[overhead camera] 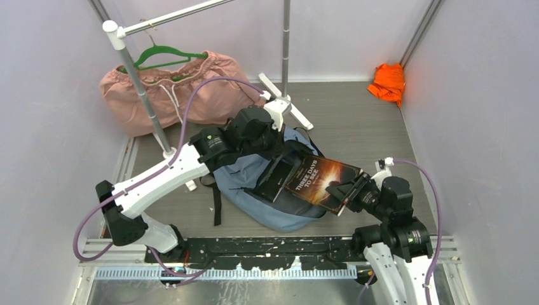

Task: Pack the student bag
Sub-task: Place the book in the student bag.

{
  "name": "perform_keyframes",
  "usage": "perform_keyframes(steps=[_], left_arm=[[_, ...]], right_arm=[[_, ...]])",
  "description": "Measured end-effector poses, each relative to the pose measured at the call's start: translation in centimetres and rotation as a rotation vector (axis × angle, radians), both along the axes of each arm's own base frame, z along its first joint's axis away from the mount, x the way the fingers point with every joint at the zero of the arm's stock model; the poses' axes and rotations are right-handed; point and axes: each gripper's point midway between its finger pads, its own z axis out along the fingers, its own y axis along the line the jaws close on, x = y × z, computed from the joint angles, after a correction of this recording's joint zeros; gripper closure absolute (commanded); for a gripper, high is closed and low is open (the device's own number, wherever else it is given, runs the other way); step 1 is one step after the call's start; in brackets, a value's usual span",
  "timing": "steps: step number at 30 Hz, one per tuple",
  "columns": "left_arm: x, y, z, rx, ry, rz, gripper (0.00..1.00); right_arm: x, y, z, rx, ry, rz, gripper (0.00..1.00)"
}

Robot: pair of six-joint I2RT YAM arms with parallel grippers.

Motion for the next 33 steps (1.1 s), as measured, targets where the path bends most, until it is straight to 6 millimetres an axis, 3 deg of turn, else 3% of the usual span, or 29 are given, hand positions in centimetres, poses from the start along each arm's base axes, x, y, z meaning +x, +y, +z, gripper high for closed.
perform_keyframes(steps=[4, 10, 18, 26, 33], left_arm=[[-0.3, -0.4, 0.4, -0.027, 0.024, -0.008, 1.00], [-0.2, -1.1, 1.3, -0.053, 0.042, -0.008, 1.00], [0.0, -1.2, 1.2, -0.064, 0.067, 0.013, 1.00], [-0.4, -2.7, 0.8, -0.081, 0.116, -0.031, 1.00], [-0.6, -2.8, 0.8, -0.086, 0.126, -0.044, 1.00]], right_arm=[[0.9, 0.6, 0.2, 0.044, -0.030, 0.013, 0.99], [2.1, 0.9, -3.8, 0.089, 0.075, -0.035, 0.99], [2.7, 1.3, -6.3, 0.166, 0.131, -0.069, 0.99], [3.7, 1.9, -5.7, 0.226, 0.094, -0.064, 0.99], [5.4, 4.3, -8.3, 0.195, 0.161, -0.018, 0.99]])
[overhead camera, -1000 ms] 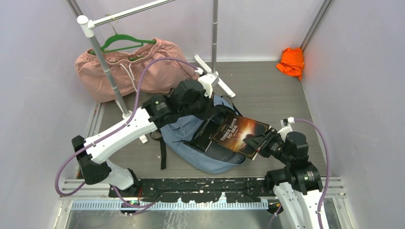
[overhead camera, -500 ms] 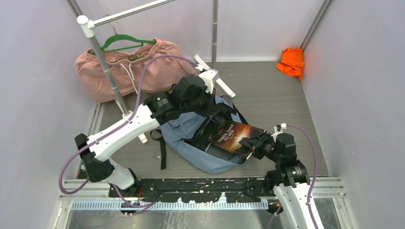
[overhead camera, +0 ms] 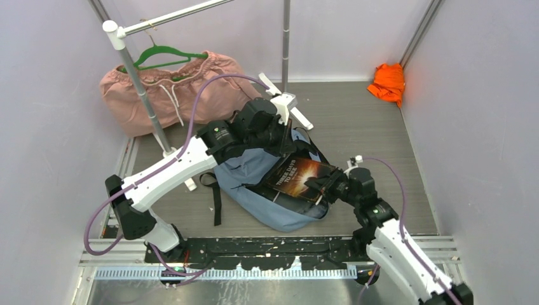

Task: Pack the student bag
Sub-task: Place the book in the student bag.

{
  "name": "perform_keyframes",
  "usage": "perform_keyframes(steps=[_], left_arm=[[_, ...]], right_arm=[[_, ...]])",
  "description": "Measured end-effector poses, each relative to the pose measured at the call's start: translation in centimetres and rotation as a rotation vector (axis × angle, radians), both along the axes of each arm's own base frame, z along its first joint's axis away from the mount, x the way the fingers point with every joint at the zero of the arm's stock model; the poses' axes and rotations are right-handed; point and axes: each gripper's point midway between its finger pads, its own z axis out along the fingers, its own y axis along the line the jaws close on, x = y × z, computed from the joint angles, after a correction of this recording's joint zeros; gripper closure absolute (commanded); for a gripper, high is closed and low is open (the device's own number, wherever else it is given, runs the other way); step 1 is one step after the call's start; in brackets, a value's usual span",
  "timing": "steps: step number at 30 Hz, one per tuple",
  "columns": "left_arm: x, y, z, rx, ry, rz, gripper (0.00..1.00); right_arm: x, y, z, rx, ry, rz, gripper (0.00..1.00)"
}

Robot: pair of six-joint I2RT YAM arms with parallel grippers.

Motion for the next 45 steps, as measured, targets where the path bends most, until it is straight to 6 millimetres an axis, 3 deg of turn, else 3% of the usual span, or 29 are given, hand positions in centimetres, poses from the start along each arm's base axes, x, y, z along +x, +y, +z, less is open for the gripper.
perform_keyframes(steps=[7, 14, 15, 16, 18, 20, 22, 27, 35, 41, 45], left_arm=[[-0.2, -0.1, 0.0, -0.005, 0.008, -0.012, 1.00], [-0.6, -0.3, 0.1, -0.014, 0.022, -0.030, 1.00], [-0.6, -0.3, 0.1, -0.015, 0.023, -0.032, 1.00], [-0.6, -0.3, 0.1, -0.016, 0.023, -0.032, 1.00], [-0.6, -0.2, 0.2, -0.018, 0.021, -0.032, 1.00], [-0.7, 0.0, 0.5, -0.022, 0.017, -0.031, 1.00], [-0.9, 0.3, 0.6, -0.026, 0.013, -0.030, 1.00], [-1.2, 1.6, 1.2, -0.043, -0.001, -0.017, 1.00], [0.3, 2.4, 0.7, -0.081, 0.010, 0.029, 1.00], [1.9, 4.2, 0.4, -0.133, 0.036, 0.093, 1.00], [2.1, 4.2, 0.7, -0.150, 0.030, 0.092, 1.00]], right_arm=[[1.8, 4.8, -1.3, -0.068, -0.049, 0.080, 0.99], [5.7, 9.4, -3.1, -0.082, -0.083, -0.018, 0.99], [6.4, 10.2, -3.1, -0.079, -0.091, -0.030, 0.95], [7.1, 11.1, -3.2, -0.078, -0.101, -0.042, 0.81], [8.4, 12.5, -3.2, -0.071, -0.117, -0.064, 0.41], [9.1, 13.2, -3.4, -0.071, -0.121, -0.081, 0.25], [9.2, 13.3, -3.5, -0.066, -0.125, -0.092, 0.17], [8.3, 11.4, -2.5, -0.100, -0.134, -0.123, 0.13], [5.1, 7.4, -2.4, -0.223, -0.098, -0.105, 0.04], [2.1, 4.2, -4.1, -0.387, -0.029, -0.047, 0.00], [1.1, 1.2, -2.5, -0.492, -0.044, -0.070, 0.00]])
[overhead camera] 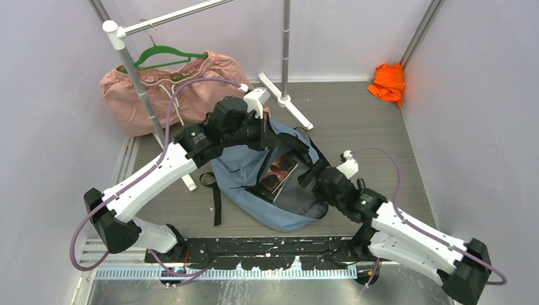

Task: Pack the student bag
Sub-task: Place the book in the student bag, then zip the student bag at the center of the board.

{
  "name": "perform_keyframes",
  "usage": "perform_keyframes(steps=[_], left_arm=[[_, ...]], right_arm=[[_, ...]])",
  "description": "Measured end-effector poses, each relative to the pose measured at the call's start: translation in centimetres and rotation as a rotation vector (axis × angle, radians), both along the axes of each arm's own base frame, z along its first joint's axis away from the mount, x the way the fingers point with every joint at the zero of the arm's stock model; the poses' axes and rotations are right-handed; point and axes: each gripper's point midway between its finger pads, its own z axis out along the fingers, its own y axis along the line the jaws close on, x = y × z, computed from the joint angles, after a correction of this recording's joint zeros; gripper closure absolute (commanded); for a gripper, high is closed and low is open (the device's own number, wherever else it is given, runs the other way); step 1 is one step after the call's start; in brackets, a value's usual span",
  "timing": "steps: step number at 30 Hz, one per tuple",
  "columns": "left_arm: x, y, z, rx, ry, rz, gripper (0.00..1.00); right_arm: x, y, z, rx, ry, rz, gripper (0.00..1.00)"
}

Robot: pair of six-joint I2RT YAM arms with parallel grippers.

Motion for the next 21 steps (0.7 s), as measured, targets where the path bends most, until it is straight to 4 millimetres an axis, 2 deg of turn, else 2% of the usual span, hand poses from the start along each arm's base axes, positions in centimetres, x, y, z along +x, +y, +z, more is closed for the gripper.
perform_keyframes(steps=[5, 9, 12, 16, 18, 21], left_arm=[[-0.1, 0.0, -0.6, -0.012, 0.007, -0.016, 1.00], [-0.8, -0.6, -1.9, -0.032, 0.034, -0.074, 1.00], [-1.6, -1.1, -3.0, -0.042, 0.061, -0.120, 1.00], [-2.9, -1.6, -4.6, -0.043, 0.097, -0.173, 1.00], [-3.6, -2.0, -5.5, -0.040, 0.109, -0.195, 1.00], [-5.9, -3.9, -7.2, -0.027, 0.144, -0.259, 1.00]], right_arm=[[-0.1, -5.0, 4.8, -0.120, -0.097, -0.114, 0.00], [-0.8, -10.8, 7.3, -0.258, -0.111, -0.300, 0.01], [-1.3, -14.0, 7.4, -0.371, -0.067, -0.405, 0.00], [-1.4, -16.0, 6.0, -0.465, 0.037, -0.471, 0.00], [-1.1, -16.8, 5.3, -0.460, 0.087, -0.507, 0.00], [-0.5, -18.3, 4.8, -0.396, 0.137, -0.579, 0.00]])
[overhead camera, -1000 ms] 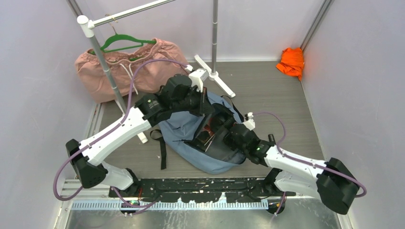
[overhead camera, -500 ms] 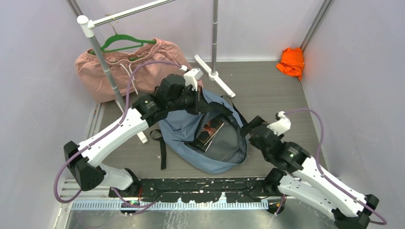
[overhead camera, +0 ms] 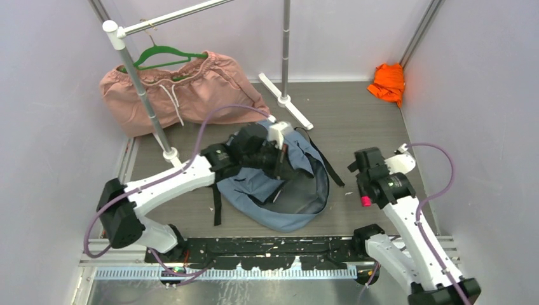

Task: Pack the student bag
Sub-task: Zip the student bag at the center of the board.

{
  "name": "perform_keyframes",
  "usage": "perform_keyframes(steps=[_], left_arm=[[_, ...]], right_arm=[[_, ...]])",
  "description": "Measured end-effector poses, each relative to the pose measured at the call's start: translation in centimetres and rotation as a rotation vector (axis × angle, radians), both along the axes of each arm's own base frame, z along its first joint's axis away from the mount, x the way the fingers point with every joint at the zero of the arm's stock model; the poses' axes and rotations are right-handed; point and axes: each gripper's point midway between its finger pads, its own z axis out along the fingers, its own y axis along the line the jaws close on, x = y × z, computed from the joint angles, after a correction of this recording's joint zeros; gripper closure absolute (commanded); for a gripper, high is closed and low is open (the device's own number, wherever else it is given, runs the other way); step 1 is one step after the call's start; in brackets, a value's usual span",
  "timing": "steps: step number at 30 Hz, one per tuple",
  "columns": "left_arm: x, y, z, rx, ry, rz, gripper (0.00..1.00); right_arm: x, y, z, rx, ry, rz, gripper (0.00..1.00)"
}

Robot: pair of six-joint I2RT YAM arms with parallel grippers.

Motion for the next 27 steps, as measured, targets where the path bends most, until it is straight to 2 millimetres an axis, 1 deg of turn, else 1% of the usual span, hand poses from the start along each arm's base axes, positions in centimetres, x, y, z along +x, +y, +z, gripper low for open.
perform_keyframes(steps=[1, 3, 4, 5, 6, 7, 9, 11, 12, 14, 15, 16, 17, 18, 19, 20, 21, 23, 24, 25, 27], left_arm=[[-0.9, -1.0, -0.6, 0.005, 0.009, -0.029, 0.93], [-2.9, -3.1, -2.1, 0.014, 0.037, -0.090, 0.52], [-3.7, -3.9, -3.1, 0.025, 0.052, -0.118, 0.36], [-4.5, -4.6, -3.9, 0.037, 0.073, -0.147, 0.29], [-5.4, -5.2, -4.8, 0.052, 0.098, -0.172, 0.25], [-5.9, -5.5, -5.4, 0.065, 0.114, -0.187, 0.22], [-6.1, -5.1, -6.1, 0.094, 0.123, -0.183, 0.21], [-5.3, -4.3, -5.3, 0.098, 0.093, -0.151, 0.26], [-4.7, -3.5, -4.4, 0.096, 0.072, -0.122, 0.28], [-3.2, -1.4, -1.8, 0.070, 0.023, -0.044, 0.31], [-2.3, 0.0, -0.3, 0.051, -0.006, 0.008, 0.31], [-1.5, 1.9, 1.2, 0.036, -0.041, 0.073, 0.31], [-1.0, 3.5, 2.4, 0.027, -0.066, 0.123, 0.30], [-0.4, 5.4, 3.2, 0.028, -0.094, 0.194, 0.28], [-0.1, 7.2, 3.7, 0.039, -0.113, 0.254, 0.27], [-0.2, 9.2, 3.2, 0.073, -0.121, 0.311, 0.26], [-0.3, 10.2, 2.5, 0.104, -0.117, 0.336, 0.23], [-0.7, 12.5, -0.1, 0.175, -0.096, 0.389, 0.21], [-0.9, 13.5, -1.8, 0.216, -0.078, 0.402, 0.21], [-1.0, 14.6, -4.5, 0.270, -0.047, 0.417, 0.22], [-1.1, 16.9, -8.9, 0.369, 0.026, 0.451, 0.25]], right_arm=[[0.2, -0.5, 0.0, 0.026, 0.001, -0.024, 0.00], [0.8, -1.2, -0.1, 0.064, 0.006, -0.046, 0.00], [1.0, -1.3, -0.1, 0.078, 0.009, -0.043, 0.00], [1.4, -1.2, -0.1, 0.098, 0.015, -0.026, 0.00], [1.7, -1.0, 0.1, 0.109, 0.013, -0.008, 0.00], [2.1, -0.6, 0.3, 0.121, 0.013, 0.019, 0.00], [2.9, 0.3, 0.9, 0.141, 0.001, 0.079, 0.00], [3.4, 1.0, 1.7, 0.156, -0.022, 0.136, 0.00], [3.6, 1.5, 2.2, 0.165, -0.036, 0.167, 0.00], [3.8, 2.4, 3.0, 0.185, -0.067, 0.233, 0.01], [3.8, 2.8, 3.2, 0.196, -0.077, 0.258, 0.02], [3.8, 3.5, 3.5, 0.210, -0.088, 0.294, 0.02], [3.8, 4.1, 3.8, 0.220, -0.098, 0.325, 0.02], [3.9, 4.9, 4.0, 0.230, -0.106, 0.360, 0.02], [3.8, 6.0, 4.1, 0.239, -0.111, 0.404, 0.02], [3.7, 7.3, 4.2, 0.245, -0.111, 0.456, 0.02], [3.4, 9.1, 4.2, 0.246, -0.108, 0.525, 0.02], [2.8, 12.1, 4.1, 0.250, -0.095, 0.636, 0.02], [2.8, 13.2, 3.8, 0.247, -0.084, 0.661, 0.02], [2.3, 14.5, 3.5, 0.251, -0.072, 0.711, 0.02], [2.3, 15.9, 2.9, 0.259, -0.056, 0.734, 0.02]])
